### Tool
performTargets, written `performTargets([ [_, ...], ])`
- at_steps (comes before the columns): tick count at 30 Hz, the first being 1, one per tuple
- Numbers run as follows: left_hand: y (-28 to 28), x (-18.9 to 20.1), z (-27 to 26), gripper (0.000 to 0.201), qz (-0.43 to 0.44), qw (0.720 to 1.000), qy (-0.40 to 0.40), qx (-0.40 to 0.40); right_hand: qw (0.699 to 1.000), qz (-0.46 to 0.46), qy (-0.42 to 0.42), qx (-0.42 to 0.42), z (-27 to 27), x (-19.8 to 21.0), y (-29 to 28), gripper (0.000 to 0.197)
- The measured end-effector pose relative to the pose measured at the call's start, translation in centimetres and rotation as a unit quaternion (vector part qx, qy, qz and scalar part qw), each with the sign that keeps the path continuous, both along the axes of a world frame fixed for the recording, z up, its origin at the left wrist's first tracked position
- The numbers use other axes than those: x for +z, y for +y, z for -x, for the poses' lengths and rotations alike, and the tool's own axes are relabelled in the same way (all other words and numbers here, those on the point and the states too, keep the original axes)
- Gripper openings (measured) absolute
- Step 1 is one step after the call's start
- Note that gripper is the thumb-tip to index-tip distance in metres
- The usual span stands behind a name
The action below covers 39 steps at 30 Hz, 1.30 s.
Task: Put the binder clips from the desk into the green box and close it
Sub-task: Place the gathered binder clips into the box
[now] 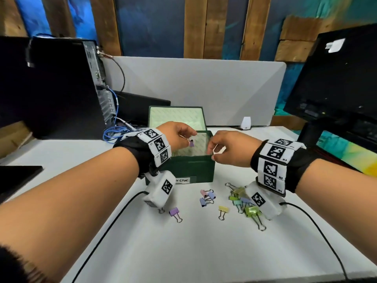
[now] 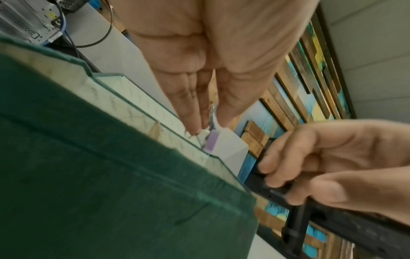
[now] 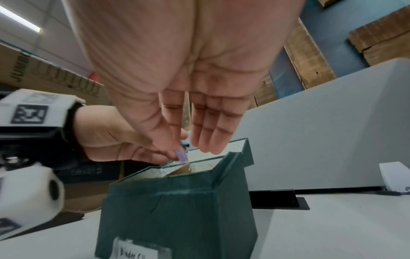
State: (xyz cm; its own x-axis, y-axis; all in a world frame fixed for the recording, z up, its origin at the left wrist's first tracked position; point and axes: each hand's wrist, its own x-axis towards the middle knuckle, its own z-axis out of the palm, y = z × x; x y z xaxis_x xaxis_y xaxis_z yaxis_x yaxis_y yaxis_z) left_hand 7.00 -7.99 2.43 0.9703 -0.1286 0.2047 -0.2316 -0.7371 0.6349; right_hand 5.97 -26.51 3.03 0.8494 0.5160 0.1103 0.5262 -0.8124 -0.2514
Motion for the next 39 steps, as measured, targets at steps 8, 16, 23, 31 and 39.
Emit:
performTargets([
  [8, 1.3, -0.4, 4.0, 0.019, -0.106, 0.993, 0.056, -0.025, 0.965, 0.212, 0.136, 0.077, 2.1, -2.2, 0.3, 0.049],
  [16, 3.7, -3.3, 7.4, 0.058, -0.378, 0.892, 0.248, -0.013, 0.92, 0.33, 0.167, 0.131, 2.7, -3.6, 1.9, 0.079],
  [23, 0.8, -4.7, 7.8, 0.058, -0.397, 0.892, 0.208, -0.064, 0.948, 0.257, 0.152, 0.113, 3.7, -4.2, 2.3, 0.046],
  [31, -0.5, -5.6, 7.8, 0.025, -0.369, 0.91, 0.156, -0.11, 0.946, 0.262, 0.147, 0.118, 4.0, -4.8, 2.6, 0.029],
  [39, -0.2, -5.8, 7.7, 0.019, -0.361, 0.913, 0.159, -0.109, 0.945, 0.272, 0.148, 0.105, 3.7, -5.6, 3.3, 0.025],
])
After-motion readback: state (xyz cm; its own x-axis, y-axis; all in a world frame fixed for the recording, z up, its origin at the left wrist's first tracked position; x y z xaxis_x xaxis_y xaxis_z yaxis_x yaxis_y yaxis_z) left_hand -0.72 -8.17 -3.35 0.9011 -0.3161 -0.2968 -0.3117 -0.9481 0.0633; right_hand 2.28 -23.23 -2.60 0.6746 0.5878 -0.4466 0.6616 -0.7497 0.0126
